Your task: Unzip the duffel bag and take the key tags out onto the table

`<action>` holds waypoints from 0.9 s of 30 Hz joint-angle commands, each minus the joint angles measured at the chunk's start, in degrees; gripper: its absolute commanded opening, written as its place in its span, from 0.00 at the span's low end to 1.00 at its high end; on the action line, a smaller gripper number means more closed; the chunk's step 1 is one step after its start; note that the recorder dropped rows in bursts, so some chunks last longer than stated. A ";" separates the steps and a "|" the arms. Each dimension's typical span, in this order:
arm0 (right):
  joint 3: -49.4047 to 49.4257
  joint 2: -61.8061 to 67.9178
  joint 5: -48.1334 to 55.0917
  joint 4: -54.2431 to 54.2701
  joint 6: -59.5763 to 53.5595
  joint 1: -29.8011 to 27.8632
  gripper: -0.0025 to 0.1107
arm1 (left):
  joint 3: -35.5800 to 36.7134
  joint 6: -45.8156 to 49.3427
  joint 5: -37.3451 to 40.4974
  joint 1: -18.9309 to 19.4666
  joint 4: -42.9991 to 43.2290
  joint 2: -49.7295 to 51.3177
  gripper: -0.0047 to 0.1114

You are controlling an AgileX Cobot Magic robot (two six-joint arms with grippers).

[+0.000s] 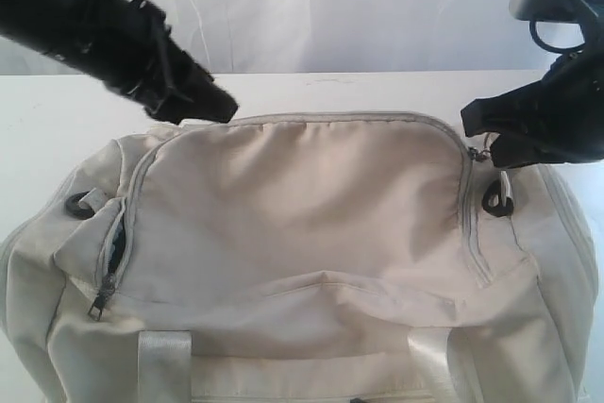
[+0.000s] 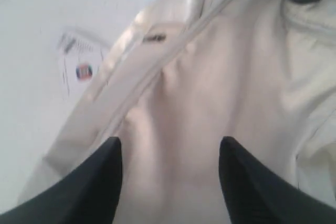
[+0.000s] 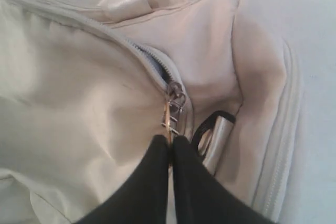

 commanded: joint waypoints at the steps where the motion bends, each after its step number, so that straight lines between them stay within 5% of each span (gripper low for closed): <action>1: 3.32 -0.32 -6.16 1.15 2.59 -0.43 0.02 | -4.13 4.92 -5.62 -5.32 -4.14 3.55 0.55; 13: 8.26 -0.43 -7.18 2.03 4.12 -0.43 0.02 | -22.16 3.83 0.45 -13.30 -3.34 22.49 0.55; 22: 8.36 -0.43 -6.46 2.19 4.02 -0.43 0.02 | -25.09 6.57 -4.18 -16.64 -3.88 27.11 0.55; 27: 8.97 -0.43 -6.70 2.30 4.03 -0.43 0.02 | -25.09 6.57 -5.29 -16.64 -6.31 27.70 0.37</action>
